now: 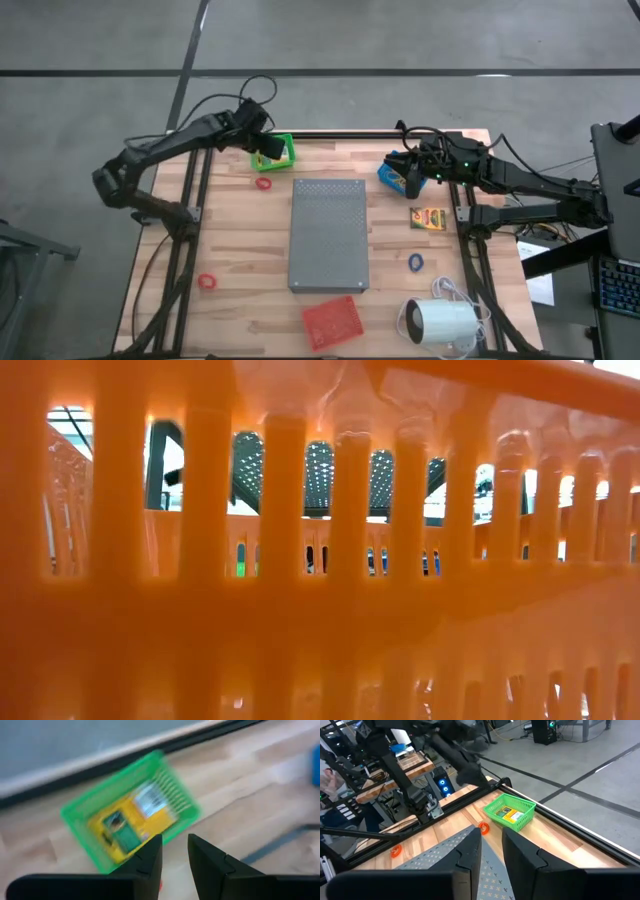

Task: Pick & Place Office Desk Supplies
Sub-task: Put the yellow crayon box into the green basket

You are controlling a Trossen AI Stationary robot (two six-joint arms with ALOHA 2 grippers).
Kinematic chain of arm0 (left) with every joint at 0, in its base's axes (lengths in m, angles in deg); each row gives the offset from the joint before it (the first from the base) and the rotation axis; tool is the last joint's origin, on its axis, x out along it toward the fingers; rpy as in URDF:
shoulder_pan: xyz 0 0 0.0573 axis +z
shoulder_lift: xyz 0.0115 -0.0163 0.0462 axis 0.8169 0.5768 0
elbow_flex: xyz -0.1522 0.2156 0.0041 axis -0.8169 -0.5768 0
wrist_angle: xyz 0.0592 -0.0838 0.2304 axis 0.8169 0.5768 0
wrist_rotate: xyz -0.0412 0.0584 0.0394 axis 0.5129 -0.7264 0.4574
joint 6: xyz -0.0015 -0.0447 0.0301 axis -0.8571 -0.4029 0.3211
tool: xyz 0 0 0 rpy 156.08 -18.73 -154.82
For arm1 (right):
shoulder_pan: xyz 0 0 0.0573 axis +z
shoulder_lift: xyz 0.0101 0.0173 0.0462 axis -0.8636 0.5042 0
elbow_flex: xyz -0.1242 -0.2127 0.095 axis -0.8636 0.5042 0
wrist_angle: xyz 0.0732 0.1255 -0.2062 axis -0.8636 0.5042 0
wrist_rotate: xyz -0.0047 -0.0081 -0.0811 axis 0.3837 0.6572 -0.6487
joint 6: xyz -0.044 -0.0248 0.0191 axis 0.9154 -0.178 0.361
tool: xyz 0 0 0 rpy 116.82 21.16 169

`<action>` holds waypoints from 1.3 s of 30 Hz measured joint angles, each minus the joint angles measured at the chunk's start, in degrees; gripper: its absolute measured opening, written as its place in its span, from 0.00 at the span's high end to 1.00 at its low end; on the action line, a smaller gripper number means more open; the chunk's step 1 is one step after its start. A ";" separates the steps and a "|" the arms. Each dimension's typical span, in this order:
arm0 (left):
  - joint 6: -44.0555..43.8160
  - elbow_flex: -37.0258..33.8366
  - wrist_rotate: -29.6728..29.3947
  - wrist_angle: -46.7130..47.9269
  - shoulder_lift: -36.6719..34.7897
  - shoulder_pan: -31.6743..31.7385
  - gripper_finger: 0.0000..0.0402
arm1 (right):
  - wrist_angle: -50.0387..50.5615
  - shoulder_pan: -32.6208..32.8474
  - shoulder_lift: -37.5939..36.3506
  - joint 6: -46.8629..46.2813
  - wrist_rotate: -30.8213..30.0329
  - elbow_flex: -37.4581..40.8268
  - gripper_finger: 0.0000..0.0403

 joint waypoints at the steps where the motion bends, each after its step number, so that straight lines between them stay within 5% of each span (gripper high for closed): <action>1: 2.43 -0.02 -0.21 -0.83 -1.28 -1.33 0.75 | -0.02 -0.02 0.00 0.00 -0.01 0.01 0.82; 12: 20.15 -5.69 -4.88 -14.00 -7.77 -20.52 0.75 | -0.01 -0.01 0.01 0.00 0.00 0.01 0.82; 23: 23.73 -9.14 -5.70 -14.08 -12.27 -24.90 0.75 | -0.01 -0.02 0.02 0.00 -0.02 0.01 0.79; 39: 30.35 -36.36 -5.62 -27.25 -54.47 -26.68 0.76 | -0.01 0.00 0.07 0.00 -0.01 0.01 0.83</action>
